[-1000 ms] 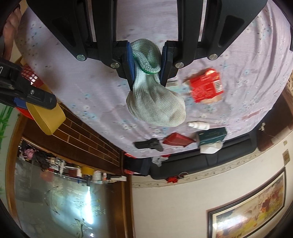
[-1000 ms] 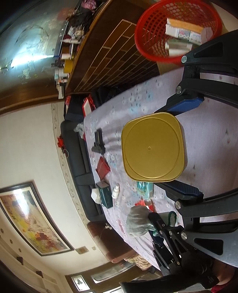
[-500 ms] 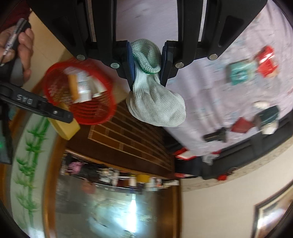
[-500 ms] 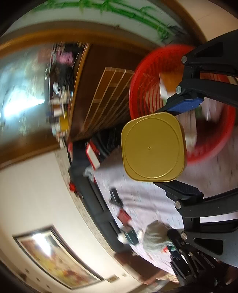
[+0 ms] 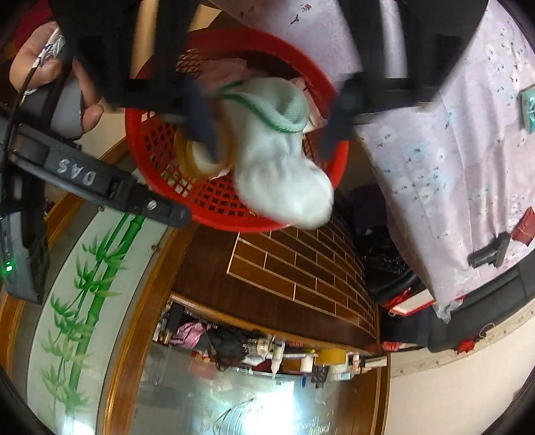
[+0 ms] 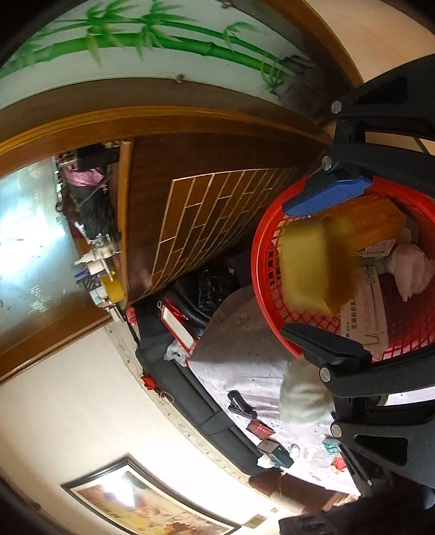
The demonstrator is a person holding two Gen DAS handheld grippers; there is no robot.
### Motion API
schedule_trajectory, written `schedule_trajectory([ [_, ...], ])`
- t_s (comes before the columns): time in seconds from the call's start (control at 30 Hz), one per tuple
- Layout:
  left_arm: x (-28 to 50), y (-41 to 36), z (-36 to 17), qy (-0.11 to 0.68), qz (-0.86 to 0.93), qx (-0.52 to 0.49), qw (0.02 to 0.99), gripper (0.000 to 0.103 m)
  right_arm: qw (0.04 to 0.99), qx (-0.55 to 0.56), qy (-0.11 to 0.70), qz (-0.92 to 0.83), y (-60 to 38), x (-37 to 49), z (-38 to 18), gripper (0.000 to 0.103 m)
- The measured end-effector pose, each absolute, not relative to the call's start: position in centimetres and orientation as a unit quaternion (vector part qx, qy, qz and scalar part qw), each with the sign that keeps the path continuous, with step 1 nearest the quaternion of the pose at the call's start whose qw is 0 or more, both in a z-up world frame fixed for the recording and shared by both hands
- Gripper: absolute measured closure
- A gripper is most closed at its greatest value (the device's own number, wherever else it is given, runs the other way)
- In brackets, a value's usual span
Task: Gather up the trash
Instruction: 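Open both tools over the red wastebasket to drop towel and tin, then reach both open tools back toward the red packet and teal wipes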
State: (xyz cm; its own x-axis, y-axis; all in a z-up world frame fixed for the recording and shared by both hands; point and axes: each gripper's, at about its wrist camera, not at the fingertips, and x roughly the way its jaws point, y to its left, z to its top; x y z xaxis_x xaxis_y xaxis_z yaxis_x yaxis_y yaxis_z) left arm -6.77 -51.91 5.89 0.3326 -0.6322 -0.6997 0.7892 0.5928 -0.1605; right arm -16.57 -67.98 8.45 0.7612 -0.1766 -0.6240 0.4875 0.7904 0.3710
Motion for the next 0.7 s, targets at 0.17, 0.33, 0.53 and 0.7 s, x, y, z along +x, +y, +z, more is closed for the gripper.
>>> schedule_trajectory([
  [0.17, -7.7, -49.7, 6.6, 0.348, -0.442, 0.103, 0.82, 0.026, 0.906, 0.264, 0.27, -0.191, -67.9, -18.2, 9.1, 0.026],
  [0.33, -8.1, -45.5, 7.9, 0.336, -0.422, 0.096, 0.837, 0.026, 0.914, 0.258, 0.259, -0.174, -66.0, -18.9, 10.2, 0.026],
  [0.53, -6.6, -38.4, 8.8, 0.351, -0.371, 0.076, 0.857, 0.026, 0.927, 0.231, 0.277, -0.107, -60.5, -16.8, 11.2, 0.026],
  [0.7, -4.8, -31.8, 8.9, 0.353, -0.319, 0.061, 0.877, 0.026, 0.929, 0.211, 0.303, -0.033, -54.9, -14.1, 11.2, 0.026],
])
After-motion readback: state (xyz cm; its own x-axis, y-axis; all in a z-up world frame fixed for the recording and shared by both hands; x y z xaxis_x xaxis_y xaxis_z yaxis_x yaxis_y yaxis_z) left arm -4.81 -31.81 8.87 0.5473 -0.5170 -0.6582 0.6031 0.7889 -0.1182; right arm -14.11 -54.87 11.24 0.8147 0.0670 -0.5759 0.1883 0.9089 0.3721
